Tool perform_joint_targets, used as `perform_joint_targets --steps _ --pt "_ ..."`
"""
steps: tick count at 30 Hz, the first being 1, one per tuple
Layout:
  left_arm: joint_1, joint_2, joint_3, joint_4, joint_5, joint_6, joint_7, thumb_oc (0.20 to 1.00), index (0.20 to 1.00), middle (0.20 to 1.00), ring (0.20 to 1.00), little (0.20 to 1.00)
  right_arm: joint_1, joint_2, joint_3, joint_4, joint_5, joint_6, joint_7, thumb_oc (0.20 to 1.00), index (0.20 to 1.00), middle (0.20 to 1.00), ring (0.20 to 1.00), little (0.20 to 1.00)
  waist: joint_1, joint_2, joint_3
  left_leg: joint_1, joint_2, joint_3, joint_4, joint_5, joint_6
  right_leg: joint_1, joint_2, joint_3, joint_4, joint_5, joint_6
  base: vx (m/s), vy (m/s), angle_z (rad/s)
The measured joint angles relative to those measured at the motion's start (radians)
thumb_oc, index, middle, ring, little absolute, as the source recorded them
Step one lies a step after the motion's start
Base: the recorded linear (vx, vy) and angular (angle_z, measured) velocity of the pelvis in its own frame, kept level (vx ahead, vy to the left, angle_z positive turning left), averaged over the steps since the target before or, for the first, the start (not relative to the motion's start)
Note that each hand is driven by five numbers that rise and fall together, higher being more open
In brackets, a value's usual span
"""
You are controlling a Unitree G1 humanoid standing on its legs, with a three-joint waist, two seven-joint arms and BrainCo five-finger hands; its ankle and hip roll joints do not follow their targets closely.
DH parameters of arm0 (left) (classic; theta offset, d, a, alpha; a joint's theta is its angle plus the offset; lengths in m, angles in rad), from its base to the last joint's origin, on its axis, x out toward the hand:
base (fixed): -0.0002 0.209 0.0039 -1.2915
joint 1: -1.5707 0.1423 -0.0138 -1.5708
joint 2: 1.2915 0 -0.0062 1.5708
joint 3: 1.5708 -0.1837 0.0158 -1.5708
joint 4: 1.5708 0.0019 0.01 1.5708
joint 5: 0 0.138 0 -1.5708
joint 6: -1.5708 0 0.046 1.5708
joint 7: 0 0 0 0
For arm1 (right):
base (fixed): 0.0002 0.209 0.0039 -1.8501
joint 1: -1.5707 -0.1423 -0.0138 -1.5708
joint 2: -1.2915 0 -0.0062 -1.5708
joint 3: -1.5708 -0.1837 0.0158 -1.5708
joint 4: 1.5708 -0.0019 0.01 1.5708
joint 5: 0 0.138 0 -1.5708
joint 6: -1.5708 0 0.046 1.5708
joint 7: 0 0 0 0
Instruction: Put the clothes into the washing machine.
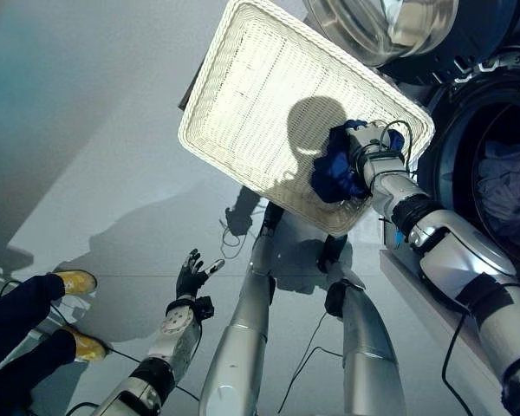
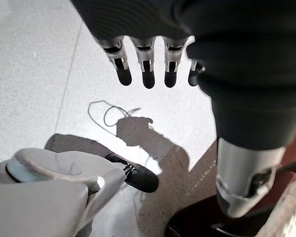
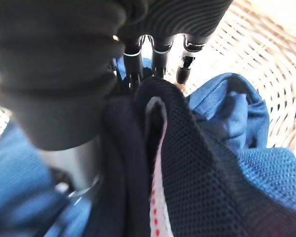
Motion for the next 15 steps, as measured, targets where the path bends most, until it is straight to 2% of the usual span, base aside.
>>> perform_joint_targets --steps 5,7,10,15 --pt "-0.003 0.001 -0.003 -0.014 0.001 0.021 0.012 1.000 1.000 1.000 1.000 1.000 -0.012 -0.031 -0.019 0.004 0.110 -0.022 0.037 0.200 0.200 0.200 0.200 0.200 0.000 0.000 -0.002 0.001 0.001 -0.009 -0.001 0.001 0.001 -0.001 0.001 0.000 0.011 -0.012 -0.001 0.00 -0.003 0.05" --pt "-0.003 0.001 -0.002 -0.013 0.001 0.027 0.017 1.000 1.000 1.000 1.000 1.000 0.002 -0.028 -0.057 0.014 0.223 -0.058 0.064 0.200 0.200 0.200 0.200 0.200 0.000 0.000 -0.002 0.001 0.003 -0.009 -0.001 0.001 0.001 -0.001 0.001 0.000 0.011 -0.013 -0.002 0.00 0.000 0.00" --pt "-0.004 0.000 -0.002 -0.012 0.001 0.032 0.018 1.000 1.000 1.000 1.000 1.000 0.042 -0.022 -0.091 0.010 0.306 -0.098 0.061 0.200 0.200 0.200 0.200 0.200 -0.003 0.000 -0.002 0.002 0.004 -0.007 0.000 0.001 0.000 -0.002 0.002 0.001 0.015 -0.015 -0.004 0.00 0.000 0.00" --pt "-0.004 0.000 0.006 -0.013 0.000 0.033 0.019 1.000 1.000 1.000 1.000 1.000 0.058 -0.051 -0.125 -0.042 0.454 -0.101 0.084 0.200 0.200 0.200 0.200 0.200 -0.005 0.000 -0.002 0.009 0.007 -0.001 0.000 -0.001 -0.002 -0.001 0.003 0.005 0.022 -0.017 -0.006 0.00 0.001 -0.01"
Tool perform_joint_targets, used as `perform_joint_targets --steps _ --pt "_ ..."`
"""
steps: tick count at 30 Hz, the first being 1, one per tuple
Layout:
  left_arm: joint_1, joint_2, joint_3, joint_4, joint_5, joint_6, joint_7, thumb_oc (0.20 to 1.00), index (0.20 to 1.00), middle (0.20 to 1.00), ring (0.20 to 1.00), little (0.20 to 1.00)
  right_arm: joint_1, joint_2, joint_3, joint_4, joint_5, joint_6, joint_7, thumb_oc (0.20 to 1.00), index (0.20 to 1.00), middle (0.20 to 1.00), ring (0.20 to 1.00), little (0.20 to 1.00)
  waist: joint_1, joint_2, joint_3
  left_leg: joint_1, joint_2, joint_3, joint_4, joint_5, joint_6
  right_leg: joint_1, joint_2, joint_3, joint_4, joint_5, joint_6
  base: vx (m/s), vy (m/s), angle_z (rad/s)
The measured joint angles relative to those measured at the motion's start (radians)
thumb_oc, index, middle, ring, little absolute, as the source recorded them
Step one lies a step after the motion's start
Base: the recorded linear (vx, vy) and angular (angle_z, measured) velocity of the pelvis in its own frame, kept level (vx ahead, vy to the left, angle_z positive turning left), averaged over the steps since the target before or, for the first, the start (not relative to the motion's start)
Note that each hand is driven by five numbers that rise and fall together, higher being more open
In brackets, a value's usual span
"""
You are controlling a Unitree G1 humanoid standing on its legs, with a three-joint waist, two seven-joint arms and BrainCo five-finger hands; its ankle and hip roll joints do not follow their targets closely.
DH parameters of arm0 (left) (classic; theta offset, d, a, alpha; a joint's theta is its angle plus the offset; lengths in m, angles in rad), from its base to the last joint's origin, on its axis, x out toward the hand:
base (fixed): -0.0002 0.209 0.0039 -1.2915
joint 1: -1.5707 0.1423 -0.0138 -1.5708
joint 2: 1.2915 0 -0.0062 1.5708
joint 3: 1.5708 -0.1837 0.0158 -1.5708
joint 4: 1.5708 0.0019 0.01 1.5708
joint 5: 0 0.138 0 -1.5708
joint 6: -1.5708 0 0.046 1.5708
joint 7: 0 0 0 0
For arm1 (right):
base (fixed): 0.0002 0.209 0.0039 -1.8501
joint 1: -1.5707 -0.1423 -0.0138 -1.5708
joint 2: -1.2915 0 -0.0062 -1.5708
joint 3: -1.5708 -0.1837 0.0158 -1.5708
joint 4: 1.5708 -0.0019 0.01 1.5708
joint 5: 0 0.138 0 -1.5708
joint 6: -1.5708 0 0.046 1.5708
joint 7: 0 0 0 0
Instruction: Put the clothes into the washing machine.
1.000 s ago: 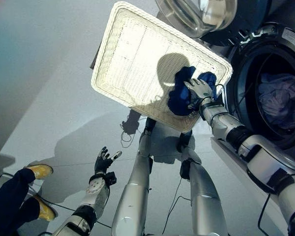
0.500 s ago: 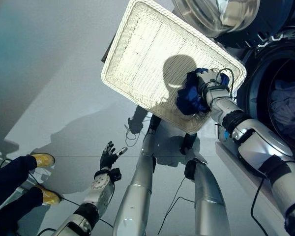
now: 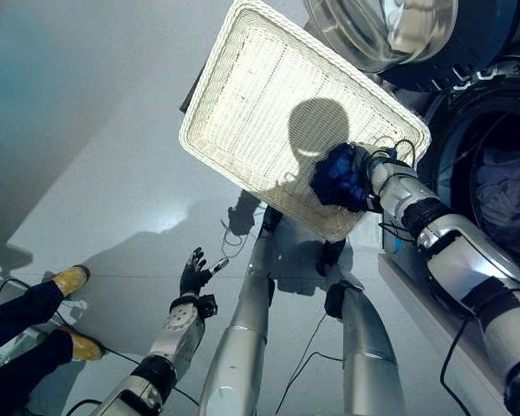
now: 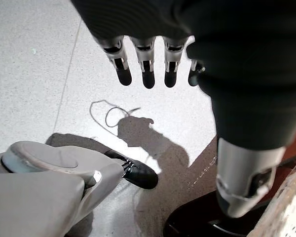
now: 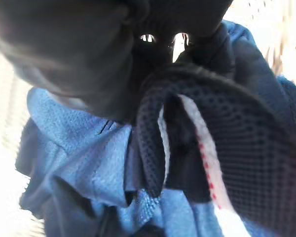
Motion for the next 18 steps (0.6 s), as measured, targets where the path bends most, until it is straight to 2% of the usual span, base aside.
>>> perform_joint_targets --steps 3,7,10,13,14,18 --pt "0.000 0.000 0.000 -0.001 0.000 0.001 0.006 1.000 1.000 1.000 1.000 1.000 0.074 0.006 -0.019 -0.082 0.159 -0.003 0.075 0.200 0.200 0.200 0.200 0.200 0.000 0.000 0.000 0.005 0.002 0.006 0.000 0.000 -0.001 0.000 0.001 0.004 0.005 -0.003 -0.004 -0.02 0.012 -0.04" --pt "0.000 0.000 0.004 0.007 0.000 0.000 0.011 1.000 1.000 1.000 1.000 1.000 0.199 0.070 -0.111 -0.095 0.457 -0.002 0.093 0.200 0.200 0.200 0.200 0.200 -0.004 0.000 0.000 0.011 0.004 0.015 0.001 0.002 0.003 0.000 0.002 0.013 0.008 -0.003 -0.005 -0.01 0.017 -0.03" --pt "0.000 -0.003 0.021 0.022 0.000 -0.003 0.011 1.000 1.000 1.000 1.000 1.000 0.246 0.077 -0.206 -0.101 0.652 -0.017 0.092 0.200 0.200 0.200 0.200 0.200 -0.008 -0.001 0.001 0.019 0.002 0.027 0.002 0.004 0.005 0.000 0.002 0.024 0.015 -0.003 -0.006 -0.01 0.036 -0.07" --pt "0.004 -0.002 0.025 0.061 0.000 -0.006 0.011 1.000 1.000 1.000 1.000 1.000 0.268 0.088 -0.298 -0.115 0.940 -0.057 0.085 0.200 0.200 0.200 0.200 0.200 -0.037 -0.001 0.002 0.036 0.000 0.042 0.004 0.006 0.007 0.006 0.002 0.038 0.024 -0.002 -0.006 -0.02 0.067 -0.09" --pt "0.005 -0.009 0.029 0.075 0.000 -0.012 0.011 1.000 1.000 1.000 1.000 1.000 0.292 0.108 -0.374 -0.133 1.065 -0.072 0.089 0.200 0.200 0.200 0.200 0.200 -0.053 -0.004 0.004 0.045 0.000 0.050 0.004 0.005 0.007 0.009 0.001 0.048 0.028 -0.002 -0.006 -0.01 0.048 -0.08" --pt "0.012 -0.022 0.031 0.092 0.001 -0.023 0.015 1.000 1.000 1.000 1.000 1.000 0.360 0.152 -0.472 -0.223 1.383 -0.123 0.097 0.200 0.200 0.200 0.200 0.200 -0.081 -0.005 0.005 0.068 -0.004 0.088 0.002 0.005 0.008 0.009 0.005 0.078 0.038 0.000 -0.007 -0.01 0.042 -0.20"
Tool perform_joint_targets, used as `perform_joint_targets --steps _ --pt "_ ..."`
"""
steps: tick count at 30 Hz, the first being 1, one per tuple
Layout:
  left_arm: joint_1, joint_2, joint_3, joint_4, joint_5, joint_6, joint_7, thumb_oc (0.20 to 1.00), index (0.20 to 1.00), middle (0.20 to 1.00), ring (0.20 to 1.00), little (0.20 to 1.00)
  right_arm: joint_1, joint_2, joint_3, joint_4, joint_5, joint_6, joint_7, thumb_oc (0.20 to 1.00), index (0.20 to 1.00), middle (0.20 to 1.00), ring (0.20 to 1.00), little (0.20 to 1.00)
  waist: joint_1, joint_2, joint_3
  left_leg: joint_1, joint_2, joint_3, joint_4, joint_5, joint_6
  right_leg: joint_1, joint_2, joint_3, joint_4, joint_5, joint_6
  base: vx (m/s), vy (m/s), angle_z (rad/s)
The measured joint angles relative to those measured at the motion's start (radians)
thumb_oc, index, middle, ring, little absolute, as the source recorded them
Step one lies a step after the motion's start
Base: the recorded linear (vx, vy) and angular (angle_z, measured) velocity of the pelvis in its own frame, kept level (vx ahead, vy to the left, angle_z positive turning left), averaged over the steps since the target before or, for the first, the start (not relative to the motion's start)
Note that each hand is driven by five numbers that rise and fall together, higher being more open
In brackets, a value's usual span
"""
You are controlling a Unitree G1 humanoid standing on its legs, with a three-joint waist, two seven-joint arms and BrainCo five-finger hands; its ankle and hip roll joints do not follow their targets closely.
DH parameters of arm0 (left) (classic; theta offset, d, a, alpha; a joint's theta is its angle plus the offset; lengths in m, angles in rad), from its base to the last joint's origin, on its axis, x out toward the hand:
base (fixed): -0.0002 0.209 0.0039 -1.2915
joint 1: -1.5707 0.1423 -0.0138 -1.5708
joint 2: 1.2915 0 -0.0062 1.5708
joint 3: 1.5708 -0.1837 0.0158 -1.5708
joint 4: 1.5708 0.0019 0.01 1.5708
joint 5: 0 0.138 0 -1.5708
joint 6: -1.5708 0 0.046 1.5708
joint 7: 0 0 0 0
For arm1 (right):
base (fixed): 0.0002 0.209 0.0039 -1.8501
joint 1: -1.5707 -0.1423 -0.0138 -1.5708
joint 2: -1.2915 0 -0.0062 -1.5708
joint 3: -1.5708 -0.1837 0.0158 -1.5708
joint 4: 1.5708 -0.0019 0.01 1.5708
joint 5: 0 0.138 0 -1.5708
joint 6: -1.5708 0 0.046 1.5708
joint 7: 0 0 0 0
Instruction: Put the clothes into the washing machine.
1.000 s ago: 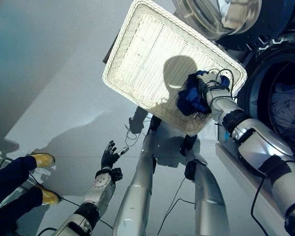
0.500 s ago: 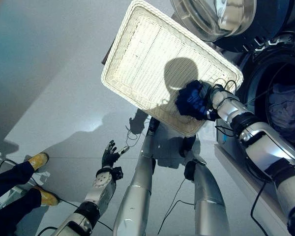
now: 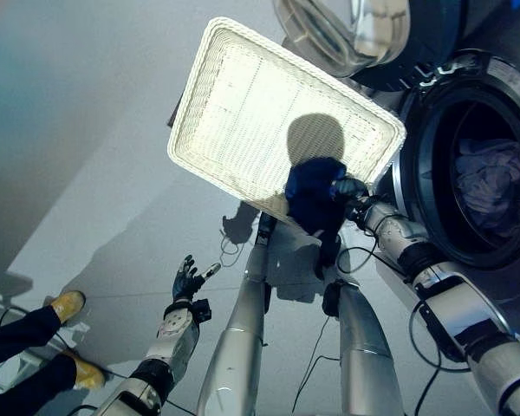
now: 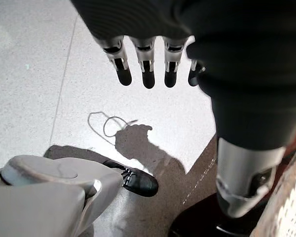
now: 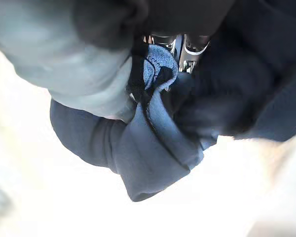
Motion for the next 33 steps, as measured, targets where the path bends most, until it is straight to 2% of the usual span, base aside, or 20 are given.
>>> perform_joint_targets --steps 5,8,10,11,12,14,16,18,21,22,23,24,26,29,30,31,32,33 --pt "0.004 -0.013 0.023 0.013 0.000 -0.013 0.008 1.000 1.000 1.000 1.000 1.000 0.065 0.020 -0.067 -0.059 0.328 -0.053 0.000 0.200 0.200 0.200 0.200 0.200 -0.036 0.000 0.003 0.022 0.009 0.043 0.001 -0.008 0.004 0.005 0.014 0.041 -0.012 0.020 0.007 0.00 0.006 -0.25" --pt "0.003 -0.013 0.029 0.042 0.000 -0.021 0.013 1.000 1.000 1.000 1.000 1.000 0.090 0.022 -0.134 -0.066 0.531 -0.118 -0.017 0.200 0.200 0.200 0.200 0.200 -0.066 -0.004 0.014 0.046 0.014 0.065 0.004 -0.013 0.008 0.029 0.023 0.073 -0.037 0.038 0.011 0.03 -0.002 -0.24" --pt "0.002 -0.014 0.029 0.053 0.000 -0.022 0.014 1.000 1.000 1.000 1.000 1.000 0.100 0.013 -0.180 -0.066 0.605 -0.163 -0.045 0.200 0.200 0.200 0.200 0.200 -0.067 -0.005 0.017 0.061 0.018 0.085 0.005 -0.019 0.014 0.041 0.029 0.088 -0.050 0.049 0.014 0.00 -0.001 -0.28" --pt "0.003 -0.015 0.028 0.057 0.000 -0.027 0.015 1.000 1.000 1.000 1.000 1.000 0.100 -0.003 -0.217 -0.061 0.664 -0.217 -0.086 0.200 0.200 0.200 0.200 0.200 -0.065 -0.002 0.019 0.075 0.019 0.103 0.005 -0.022 0.018 0.055 0.032 0.102 -0.062 0.059 0.017 0.03 -0.037 -0.31" --pt "0.003 -0.013 0.029 0.061 -0.001 -0.037 0.015 1.000 1.000 1.000 1.000 1.000 0.093 -0.018 -0.251 -0.059 0.697 -0.256 -0.130 0.200 0.200 0.200 0.200 0.200 -0.082 -0.001 0.019 0.084 0.019 0.114 0.006 -0.024 0.020 0.062 0.032 0.113 -0.069 0.063 0.021 0.06 -0.054 -0.26" --pt "0.000 -0.007 0.031 0.072 -0.001 -0.043 0.015 1.000 1.000 1.000 1.000 1.000 0.062 -0.032 -0.298 -0.055 0.722 -0.331 -0.222 0.200 0.200 0.200 0.200 0.200 -0.088 0.002 0.021 0.089 0.017 0.119 0.005 -0.025 0.021 0.068 0.032 0.119 -0.076 0.069 0.025 0.05 -0.072 -0.12" --pt "-0.012 -0.011 0.027 0.070 -0.001 -0.049 0.014 1.000 1.000 1.000 1.000 1.000 0.027 -0.025 -0.312 -0.044 0.737 -0.408 -0.323 0.200 0.200 0.200 0.200 0.200 -0.080 0.009 0.025 0.097 0.018 0.129 0.005 -0.026 0.022 0.075 0.033 0.128 -0.083 0.075 0.026 0.05 -0.104 -0.10" --pt "-0.012 -0.007 0.026 0.061 -0.001 -0.049 0.014 1.000 1.000 1.000 1.000 1.000 -0.023 -0.032 -0.319 -0.004 0.746 -0.515 -0.423 0.200 0.200 0.200 0.200 0.200 -0.070 0.018 0.029 0.100 0.014 0.131 0.005 -0.026 0.023 0.079 0.032 0.130 -0.086 0.080 0.029 0.06 -0.137 -0.01" --pt "-0.013 0.008 -0.014 0.037 0.000 -0.031 0.015 1.000 1.000 1.000 1.000 1.000 -0.100 -0.066 -0.346 0.062 0.771 -0.657 -0.522 0.200 0.200 0.200 0.200 0.200 -0.042 0.032 0.036 0.099 0.014 0.137 0.002 -0.023 0.026 0.079 0.027 0.133 -0.093 0.086 0.037 0.06 -0.176 0.01" --pt "-0.012 0.011 -0.017 0.029 0.001 -0.026 0.013 1.000 1.000 1.000 1.000 1.000 -0.113 -0.069 -0.364 0.068 0.771 -0.691 -0.537 0.200 0.200 0.200 0.200 0.200 -0.034 0.033 0.037 0.099 0.012 0.137 0.002 -0.023 0.026 0.079 0.026 0.135 -0.095 0.087 0.038 0.04 -0.152 0.00" --pt "-0.011 0.018 -0.019 0.015 0.001 -0.014 0.013 1.000 1.000 1.000 1.000 1.000 -0.141 -0.075 -0.410 0.073 0.772 -0.772 -0.566 0.200 0.200 0.200 0.200 0.200 -0.021 0.042 0.041 0.097 0.009 0.136 -0.002 -0.023 0.028 0.078 0.023 0.135 -0.098 0.089 0.041 0.03 -0.103 0.01" --pt "-0.010 0.024 -0.023 0.011 0.001 -0.012 0.013 1.000 1.000 1.000 1.000 1.000 -0.151 -0.078 -0.430 0.072 0.771 -0.811 -0.575 0.200 0.200 0.200 0.200 0.200 -0.015 0.047 0.043 0.096 0.008 0.136 -0.004 -0.020 0.030 0.076 0.022 0.135 -0.099 0.091 0.043 0.08 -0.139 0.02" --pt "-0.003 0.064 -0.037 -0.015 0.000 0.009 0.011 1.000 1.000 1.000 1.000 1.000 -0.166 -0.084 -0.486 0.011 0.772 -0.956 -0.603 0.200 0.200 0.200 0.200 0.200 0.000 0.051 0.047 0.077 0.003 0.135 -0.005 -0.017 0.034 0.057 0.017 0.135 -0.098 0.090 0.045 0.12 -0.133 0.05" --pt "-0.002 0.097 -0.035 -0.022 0.000 0.033 0.002 1.000 1.000 1.000 1.000 1.000 -0.169 -0.084 -0.519 -0.061 0.772 -1.069 -0.642 0.200 0.200 0.200 0.200 0.200 0.001 0.050 0.059 0.068 -0.005 0.128 -0.006 -0.010 0.053 0.054 0.009 0.130 -0.096 0.090 0.046 0.07 -0.047 0.06" --pt "-0.002 0.102 -0.035 -0.022 0.000 0.042 -0.004 1.000 1.000 1.000 1.000 1.000 -0.171 -0.084 -0.527 -0.076 0.772 -1.092 -0.666 0.325 0.325 0.325 0.325 0.325 -0.001 0.051 0.059 0.068 -0.007 0.128 -0.005 -0.011 0.056 0.057 0.006 0.130 -0.099 0.088 0.049 0.08 -0.006 0.05" --pt "-0.003 0.107 -0.035 -0.023 0.000 0.045 -0.012 1.000 1.000 1.000 1.000 1.000 -0.172 -0.084 -0.532 -0.082 0.772 -1.102 -0.684 0.733 0.733 0.733 0.733 0.733 -0.004 0.050 0.059 0.069 -0.011 0.126 -0.005 -0.011 0.056 0.060 0.001 0.129 -0.101 0.086 0.051 0.08 0.008 0.05" --pt "-0.004 0.108 -0.034 -0.023 0.000 0.049 -0.023 1.000 1.000 1.000 1.000 1.000 -0.170 -0.082 -0.535 -0.098 0.772 -1.103 -0.696 0.947 0.947 0.947 0.947 0.947 -0.008 0.050 0.059 0.070 -0.016 0.124 -0.004 -0.011 0.056 0.061 -0.003 0.129 -0.100 0.083 0.054 0.06 0.001 0.04" --pt "-0.005 0.107 -0.035 -0.023 0.000 0.050 -0.026 1.000 1.000 1.000 1.000 1.000 -0.167 -0.081 -0.535 -0.103 0.771 -1.102 -0.700 1.000 1.000 1.000 1.000 1.000 -0.009 0.050 0.059 0.071 -0.018 0.124 -0.003 -0.011 0.056 0.062 -0.005 0.129 -0.099 0.082 0.055 0.06 0.000 0.03"
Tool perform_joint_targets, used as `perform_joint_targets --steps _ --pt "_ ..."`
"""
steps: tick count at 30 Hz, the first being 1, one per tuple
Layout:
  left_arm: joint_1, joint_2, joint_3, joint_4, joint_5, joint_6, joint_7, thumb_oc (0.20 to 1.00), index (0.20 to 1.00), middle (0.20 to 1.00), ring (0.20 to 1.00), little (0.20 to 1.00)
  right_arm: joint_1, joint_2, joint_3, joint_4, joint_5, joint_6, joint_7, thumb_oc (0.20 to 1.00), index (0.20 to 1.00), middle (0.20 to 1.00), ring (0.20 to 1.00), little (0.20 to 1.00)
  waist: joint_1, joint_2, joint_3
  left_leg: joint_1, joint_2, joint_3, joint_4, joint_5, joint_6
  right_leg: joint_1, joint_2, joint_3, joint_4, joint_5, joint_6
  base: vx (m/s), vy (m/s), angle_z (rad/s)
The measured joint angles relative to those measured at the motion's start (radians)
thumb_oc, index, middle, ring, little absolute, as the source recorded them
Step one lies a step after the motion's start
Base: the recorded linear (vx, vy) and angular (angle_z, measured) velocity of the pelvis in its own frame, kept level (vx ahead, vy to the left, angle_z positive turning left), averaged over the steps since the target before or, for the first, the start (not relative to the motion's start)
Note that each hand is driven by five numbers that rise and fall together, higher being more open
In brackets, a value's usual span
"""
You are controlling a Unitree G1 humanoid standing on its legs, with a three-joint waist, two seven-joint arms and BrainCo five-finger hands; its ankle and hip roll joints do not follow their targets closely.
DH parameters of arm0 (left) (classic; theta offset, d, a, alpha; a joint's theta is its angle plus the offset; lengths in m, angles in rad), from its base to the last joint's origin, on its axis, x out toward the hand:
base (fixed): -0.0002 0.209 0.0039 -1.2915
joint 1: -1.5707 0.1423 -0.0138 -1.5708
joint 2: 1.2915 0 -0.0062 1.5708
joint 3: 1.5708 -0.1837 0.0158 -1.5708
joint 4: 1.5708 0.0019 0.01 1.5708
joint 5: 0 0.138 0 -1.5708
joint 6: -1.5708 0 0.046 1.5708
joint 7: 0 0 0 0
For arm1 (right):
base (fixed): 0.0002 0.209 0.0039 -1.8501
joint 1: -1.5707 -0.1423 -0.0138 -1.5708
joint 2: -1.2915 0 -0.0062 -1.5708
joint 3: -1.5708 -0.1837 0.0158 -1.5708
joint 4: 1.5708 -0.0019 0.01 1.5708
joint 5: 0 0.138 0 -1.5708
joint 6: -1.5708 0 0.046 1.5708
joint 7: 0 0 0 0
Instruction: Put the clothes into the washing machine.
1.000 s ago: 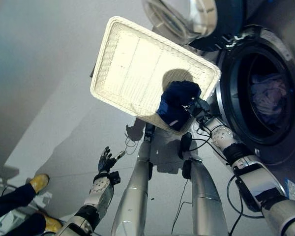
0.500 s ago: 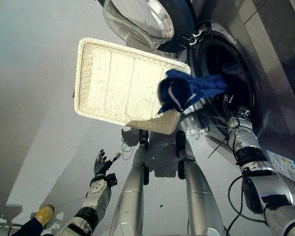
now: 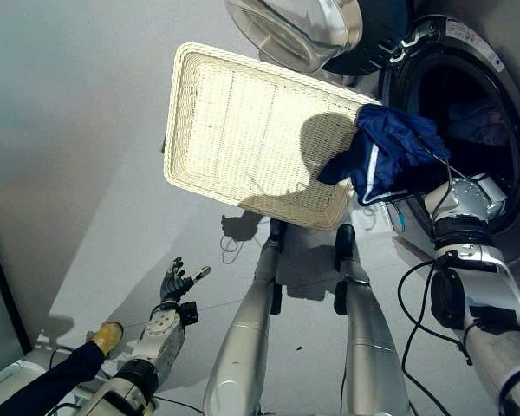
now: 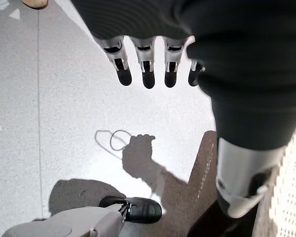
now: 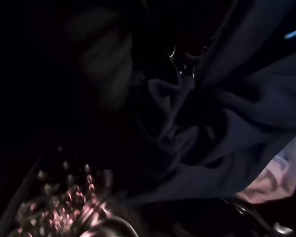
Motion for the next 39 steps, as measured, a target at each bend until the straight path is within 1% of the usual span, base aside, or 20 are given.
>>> perform_joint_targets --steps 1,4,6,8,10,11,12,14,16,17,20,21,22,23,26,28,32,36,37,39 --pt "-0.001 -0.002 0.000 0.000 0.000 0.001 -0.008 1.000 1.000 1.000 1.000 1.000 0.003 0.000 0.000 0.002 0.000 0.010 -0.009 1.000 1.000 1.000 1.000 1.000 -0.001 -0.001 0.000 0.005 -0.002 -0.003 0.001 0.000 0.000 0.003 -0.003 0.000 0.003 -0.001 0.001 0.06 0.003 0.01" --pt "0.000 -0.004 -0.003 0.002 0.002 0.010 -0.011 1.000 1.000 1.000 1.000 1.000 0.008 0.021 -0.001 0.015 0.000 0.089 -0.003 1.000 1.000 1.000 1.000 1.000 -0.004 0.000 0.000 0.017 -0.002 -0.008 0.010 0.000 0.000 0.017 -0.003 -0.002 0.011 -0.001 0.000 0.05 -0.015 0.01" --pt "0.000 -0.005 -0.019 0.003 0.015 0.015 -0.010 1.000 1.000 1.000 1.000 1.000 0.006 0.042 0.003 0.049 0.000 0.183 0.041 1.000 1.000 1.000 1.000 1.000 -0.010 0.000 0.000 0.033 -0.001 -0.010 0.015 -0.001 0.000 0.026 -0.001 -0.005 0.029 -0.005 -0.005 0.00 0.000 0.00" --pt "0.000 -0.016 -0.021 0.012 0.037 0.019 -0.010 1.000 1.000 1.000 1.000 1.000 0.007 0.059 0.021 0.087 0.000 0.256 0.128 1.000 1.000 1.000 1.000 1.000 -0.016 0.000 0.000 0.043 0.000 -0.012 0.020 -0.003 -0.003 0.032 0.000 -0.008 0.041 -0.007 -0.010 0.00 0.000 0.00" --pt "0.000 -0.035 -0.028 0.032 0.038 0.019 -0.009 1.000 1.000 1.000 1.000 1.000 0.015 0.073 0.052 0.132 0.000 0.359 0.293 1.000 1.000 1.000 1.000 1.000 -0.024 0.001 -0.001 0.045 0.002 -0.013 0.032 -0.013 -0.009 0.035 0.001 -0.009 0.045 -0.012 -0.010 -0.01 0.016 -0.01" --pt "0.001 -0.038 -0.035 0.033 0.038 0.019 -0.009 1.000 1.000 1.000 1.000 1.000 0.019 0.071 0.070 0.143 0.000 0.385 0.336 1.000 1.000 1.000 1.000 1.000 -0.025 0.001 -0.001 0.044 0.003 -0.013 0.034 -0.015 -0.006 0.034 0.001 -0.009 0.045 -0.012 -0.013 -0.02 0.040 -0.09" --pt "0.001 -0.043 -0.049 0.033 0.038 0.019 -0.009 1.000 1.000 1.000 1.000 1.000 0.028 0.072 0.086 0.155 0.000 0.428 0.398 1.000 1.000 1.000 1.000 1.000 -0.026 0.001 -0.001 0.043 0.003 -0.012 0.037 -0.016 -0.005 0.032 -0.002 -0.011 0.044 -0.010 -0.018 -0.02 0.041 -0.11" --pt "0.002 -0.050 -0.058 0.032 0.038 0.018 -0.009 1.000 1.000 1.000 1.000 1.000 0.033 0.056 0.135 0.196 0.000 0.507 0.511 1.000 1.000 1.000 1.000 1.000 -0.028 0.003 -0.003 0.033 0.003 -0.012 0.044 -0.019 -0.008 0.027 -0.007 -0.019 0.033 -0.005 -0.019 -0.02 0.029 -0.16" --pt "0.002 -0.054 -0.057 0.027 0.038 0.017 -0.008 1.000 1.000 1.000 1.000 1.000 0.036 0.025 0.185 0.225 -0.003 0.558 0.630 1.000 1.000 1.000 1.000 1.000 -0.029 0.004 -0.003 0.011 0.002 -0.012 0.053 -0.026 -0.012 0.013 -0.004 -0.022 0.016 0.007 -0.014 -0.02 0.022 -0.14" --pt "0.001 -0.054 -0.056 0.026 0.038 0.017 -0.007 1.000 1.000 1.000 1.000 1.000 0.039 0.011 0.200 0.236 -0.018 0.569 0.667 1.000 1.000 1.000 1.000 1.000 -0.029 0.004 -0.003 0.005 -0.001 -0.012 0.054 -0.026 -0.012 0.012 -0.006 -0.021 0.006 0.022 -0.014 -0.02 0.031 -0.08" --pt "0.001 -0.054 -0.054 0.024 0.038 0.018 -0.006 1.000 1.000 1.000 1.000 1.000 0.041 -0.011 0.215 0.236 -0.111 0.583 0.740 1.000 1.000 1.000 1.000 1.000 -0.031 0.004 -0.003 -0.002 -0.001 -0.011 0.053 -0.029 -0.007 0.008 -0.006 -0.021 -0.010 0.031 -0.009 -0.01 0.027 -0.04" --pt "0.000 -0.054 -0.049 0.021 0.038 0.017 -0.008 1.000 1.000 1.000 1.000 1.000 0.042 -0.022 0.226 0.236 -0.141 0.583 0.777 1.000 1.000 1.000 1.000 1.000 -0.037 0.004 -0.003 -0.003 -0.001 -0.010 0.052 -0.031 -0.005 0.008 -0.006 -0.021 -0.009 0.035 -0.003 -0.01 0.034 -0.03" --pt "0.000 -0.054 -0.041 0.022 0.038 0.017 -0.008 1.000 1.000 1.000 1.000 1.000 0.040 -0.030 0.231 0.235 -0.164 0.582 0.812 1.000 1.000 1.000 1.000 1.000 -0.039 0.004 -0.003 -0.004 -0.001 -0.010 0.051 -0.030 -0.006 0.008 -0.005 -0.022 -0.009 0.038 -0.006 0.00 0.000 0.00" --pt "0.000 -0.054 -0.033 0.023 0.038 0.017 -0.008 1.000 1.000 1.000 1.000 1.000 0.041 -0.030 0.235 0.234 -0.164 0.582 0.863 1.000 1.000 1.000 1.000 1.000 -0.042 0.004 -0.003 -0.004 -0.001 -0.010 0.050 -0.030 -0.004 0.008 -0.005 -0.023 -0.010 0.038 -0.007 0.00 0.000 0.00" --pt "-0.001 -0.054 -0.018 0.023 0.038 0.017 -0.010 1.000 1.000 1.000 1.000 1.000 0.041 -0.027 0.237 0.234 -0.165 0.583 0.911 1.000 1.000 1.000 1.000 1.000 -0.043 0.005 -0.003 -0.004 0.000 -0.010 0.050 -0.029 -0.003 0.008 -0.004 -0.022 -0.012 0.035 -0.007 0.00 0.000 0.00" --pt "-0.004 -0.051 -0.018 0.023 0.038 0.017 -0.011 1.000 1.000 1.000 1.000 1.000 0.041 -0.024 0.237 0.233 -0.158 0.585 0.962 1.000 1.000 1.000 1.000 1.000 -0.043 0.005 -0.003 -0.004 0.003 -0.010 0.049 -0.030 -0.004 0.008 -0.001 -0.023 -0.012 0.033 -0.009 0.00 0.000 0.00" --pt "-0.004 -0.051 -0.018 0.025 0.038 0.017 -0.016 1.000 1.000 1.000 1.000 1.000 0.040 -0.023 0.235 0.220 -0.128 0.585 0.990 1.000 1.000 1.000 1.000 1.000 -0.042 0.006 -0.003 -0.003 0.006 -0.010 0.044 -0.033 -0.009 0.008 0.000 -0.026 -0.011 0.032 -0.011 0.00 0.009 0.01" --pt "-0.004 -0.051 -0.018 0.028 0.038 0.018 -0.020 1.000 1.000 1.000 1.000 1.000 0.034 -0.022 0.234 0.200 -0.085 0.571 0.991 1.000 1.000 1.000 1.000 1.000 -0.041 0.010 -0.002 -0.002 0.010 -0.007 0.043 -0.032 -0.009 0.007 -0.002 -0.025 -0.009 0.031 -0.011 0.00 0.021 0.00" --pt "-0.004 -0.052 -0.018 0.032 0.038 0.016 -0.020 1.000 1.000 1.000 1.000 1.000 0.027 -0.018 0.230 0.194 -0.045 0.559 0.999 1.000 1.000 1.000 1.000 1.000 -0.042 0.013 -0.001 -0.001 0.009 -0.006 0.043 -0.032 -0.009 0.007 -0.002 -0.024 -0.009 0.031 -0.011 0.00 0.000 0.00" --pt "-0.004 -0.052 -0.018 0.037 0.038 0.016 -0.020 1.000 1.000 1.000 1.000 1.000 0.023 0.007 0.188 0.159 -0.022 0.529 1.008 1.000 1.000 1.000 1.000 1.000 -0.044 0.014 -0.002 -0.001 0.008 -0.005 0.040 -0.032 -0.009 0.006 -0.001 -0.023 -0.009 0.031 -0.011 0.01 0.030 -0.02"
